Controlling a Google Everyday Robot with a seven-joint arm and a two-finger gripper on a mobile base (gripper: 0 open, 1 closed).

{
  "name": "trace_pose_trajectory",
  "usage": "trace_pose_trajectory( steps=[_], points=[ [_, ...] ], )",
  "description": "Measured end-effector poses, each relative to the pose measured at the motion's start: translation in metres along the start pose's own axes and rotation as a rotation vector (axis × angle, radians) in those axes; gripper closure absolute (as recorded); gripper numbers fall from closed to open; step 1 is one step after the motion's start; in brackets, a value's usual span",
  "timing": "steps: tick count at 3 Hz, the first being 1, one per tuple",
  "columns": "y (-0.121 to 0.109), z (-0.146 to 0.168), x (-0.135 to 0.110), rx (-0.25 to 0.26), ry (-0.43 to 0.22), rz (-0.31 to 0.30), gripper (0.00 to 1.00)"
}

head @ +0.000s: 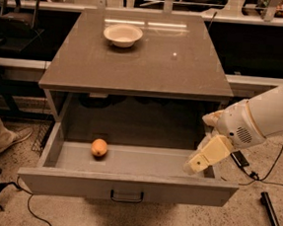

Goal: Pick orange from top drawer and place on counter

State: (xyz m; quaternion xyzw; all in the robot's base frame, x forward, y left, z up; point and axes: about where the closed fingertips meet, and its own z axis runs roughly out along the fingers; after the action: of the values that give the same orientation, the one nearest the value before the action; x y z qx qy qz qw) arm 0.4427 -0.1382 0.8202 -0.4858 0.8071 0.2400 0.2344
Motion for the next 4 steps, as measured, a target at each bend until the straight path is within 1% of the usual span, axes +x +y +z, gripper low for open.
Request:
trace_pose_trajectory(
  steps=[1, 2, 3, 4],
  points=[
    [0.007, 0.03, -0.002, -0.047, -0.019, -0.023, 0.0],
    [0.008, 0.064, -0.016, -0.028, -0.074, -0.098, 0.0],
    [-0.01, 0.139, -0.053, 0.008, -0.134, -0.158, 0.0],
    [-0.009, 0.142, -0.055, 0.001, -0.133, -0.161, 0.0]
  ],
)
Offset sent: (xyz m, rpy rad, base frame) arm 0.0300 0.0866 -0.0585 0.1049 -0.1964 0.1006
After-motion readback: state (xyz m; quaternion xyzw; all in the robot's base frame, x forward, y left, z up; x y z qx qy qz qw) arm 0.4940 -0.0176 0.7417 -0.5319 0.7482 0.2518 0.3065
